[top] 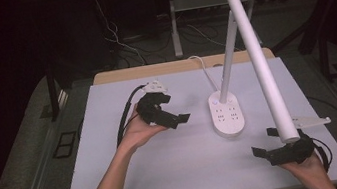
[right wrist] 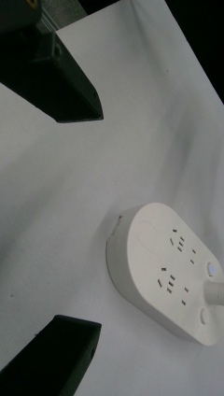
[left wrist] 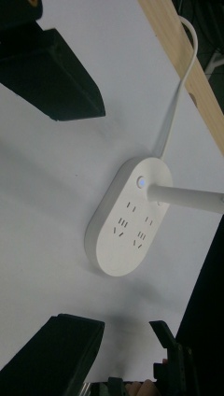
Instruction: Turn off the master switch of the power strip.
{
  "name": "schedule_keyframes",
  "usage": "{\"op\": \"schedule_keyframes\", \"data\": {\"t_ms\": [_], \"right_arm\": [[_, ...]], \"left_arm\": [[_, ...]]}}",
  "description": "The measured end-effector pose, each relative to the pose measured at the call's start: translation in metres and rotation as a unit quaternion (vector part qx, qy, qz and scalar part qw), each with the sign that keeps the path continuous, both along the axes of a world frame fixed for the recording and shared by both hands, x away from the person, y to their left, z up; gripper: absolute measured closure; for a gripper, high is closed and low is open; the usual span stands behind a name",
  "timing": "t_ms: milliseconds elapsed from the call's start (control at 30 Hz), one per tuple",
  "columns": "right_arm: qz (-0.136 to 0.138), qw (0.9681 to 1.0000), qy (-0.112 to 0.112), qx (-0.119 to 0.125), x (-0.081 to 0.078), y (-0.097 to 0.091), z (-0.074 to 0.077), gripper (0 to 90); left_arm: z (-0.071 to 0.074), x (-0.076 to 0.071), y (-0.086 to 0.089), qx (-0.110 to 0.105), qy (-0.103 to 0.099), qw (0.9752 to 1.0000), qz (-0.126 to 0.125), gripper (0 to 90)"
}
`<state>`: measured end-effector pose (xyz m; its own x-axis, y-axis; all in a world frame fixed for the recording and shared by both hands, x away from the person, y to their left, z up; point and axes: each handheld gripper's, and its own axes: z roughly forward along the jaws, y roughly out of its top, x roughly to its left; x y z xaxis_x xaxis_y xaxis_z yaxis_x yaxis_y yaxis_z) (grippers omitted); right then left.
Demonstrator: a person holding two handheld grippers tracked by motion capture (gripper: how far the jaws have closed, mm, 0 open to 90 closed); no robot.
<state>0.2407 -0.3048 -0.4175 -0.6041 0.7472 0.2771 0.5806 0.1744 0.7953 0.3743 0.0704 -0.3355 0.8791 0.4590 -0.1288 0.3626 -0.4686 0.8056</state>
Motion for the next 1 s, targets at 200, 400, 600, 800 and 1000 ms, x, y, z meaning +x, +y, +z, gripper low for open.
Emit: {"op": "schedule_keyframes", "data": {"t_ms": [200,400,600,800,1000], "right_arm": [[0.000,1.0000,0.001,0.000,0.000,0.000,0.000,0.2],[0.000,1.0000,-0.001,-0.001,-0.001,0.000,0.000,0.2],[-0.002,1.0000,-0.001,-0.002,-0.001,0.000,0.000,0.2],[-0.002,1.0000,0.001,0.000,-0.001,0.000,0.000,0.2],[0.000,1.0000,0.000,-0.001,-0.001,0.000,0.000,0.2]], "left_arm": [[0.003,0.009,-0.009,0.005,-0.001,1.0000,-0.005,0.0],[0.005,0.017,-0.019,0.014,0.001,0.9998,-0.011,0.0],[0.006,0.025,-0.029,0.019,0.002,0.9997,-0.017,0.0],[0.005,0.032,-0.039,0.017,0.007,0.9996,-0.023,0.0],[0.003,0.039,-0.049,0.021,0.011,0.9994,-0.026,0.0]]}}
